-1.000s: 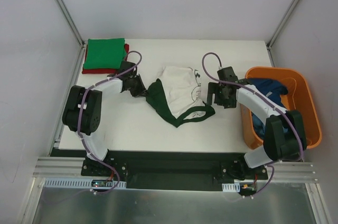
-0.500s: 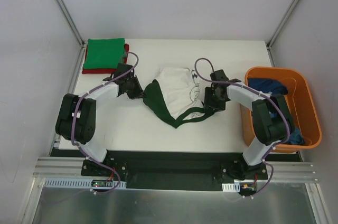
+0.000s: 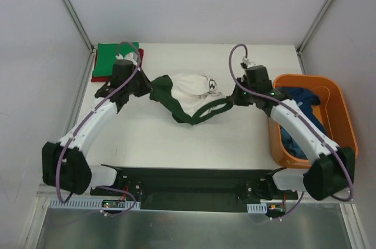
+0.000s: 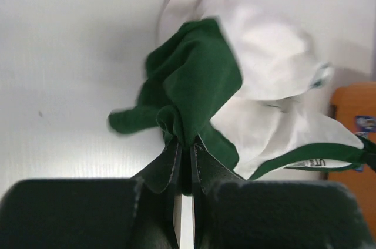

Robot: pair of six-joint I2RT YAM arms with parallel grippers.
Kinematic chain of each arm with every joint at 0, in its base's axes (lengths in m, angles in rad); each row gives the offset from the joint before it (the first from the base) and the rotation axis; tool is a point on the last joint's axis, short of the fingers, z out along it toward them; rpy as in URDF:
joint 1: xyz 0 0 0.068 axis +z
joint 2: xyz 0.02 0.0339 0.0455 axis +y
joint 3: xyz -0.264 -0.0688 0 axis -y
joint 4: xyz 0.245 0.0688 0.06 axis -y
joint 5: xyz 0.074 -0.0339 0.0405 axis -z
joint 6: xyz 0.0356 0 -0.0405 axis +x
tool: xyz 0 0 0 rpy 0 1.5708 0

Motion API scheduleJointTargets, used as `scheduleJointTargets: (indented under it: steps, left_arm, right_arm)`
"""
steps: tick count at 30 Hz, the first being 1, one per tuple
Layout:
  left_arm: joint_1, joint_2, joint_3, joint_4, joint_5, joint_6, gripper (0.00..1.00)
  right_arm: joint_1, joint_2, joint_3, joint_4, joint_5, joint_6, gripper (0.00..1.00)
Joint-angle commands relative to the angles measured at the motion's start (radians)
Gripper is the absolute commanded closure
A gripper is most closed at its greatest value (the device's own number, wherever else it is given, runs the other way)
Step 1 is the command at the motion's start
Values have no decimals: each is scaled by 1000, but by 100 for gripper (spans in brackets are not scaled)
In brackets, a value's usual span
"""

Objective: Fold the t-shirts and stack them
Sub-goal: Flatten out the tshirt

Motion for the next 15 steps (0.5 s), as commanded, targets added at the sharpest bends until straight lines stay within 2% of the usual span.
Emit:
scheduleJointTargets:
  steps: [1,6,8,12,15]
  left_arm:
    - [-26,-227,172,36,-131,120,100]
    - [-56,-379,342,76,-157,226,100]
    - [-56,-414,386,101,-114,263,100]
    - [-56,-410,446,138,-85,296,100]
    - [-56,-343,508,148,-167,332,100]
  right_arm:
    - [9,-249,199,27,26,-110,99]
    - [16,-375,346,97,-49,-197,99]
    - [18,-404,415,111,-93,-214,99]
    - [18,-378,541,107,-126,-257,99]
    - [16,-303,629,87,-72,-300,99]
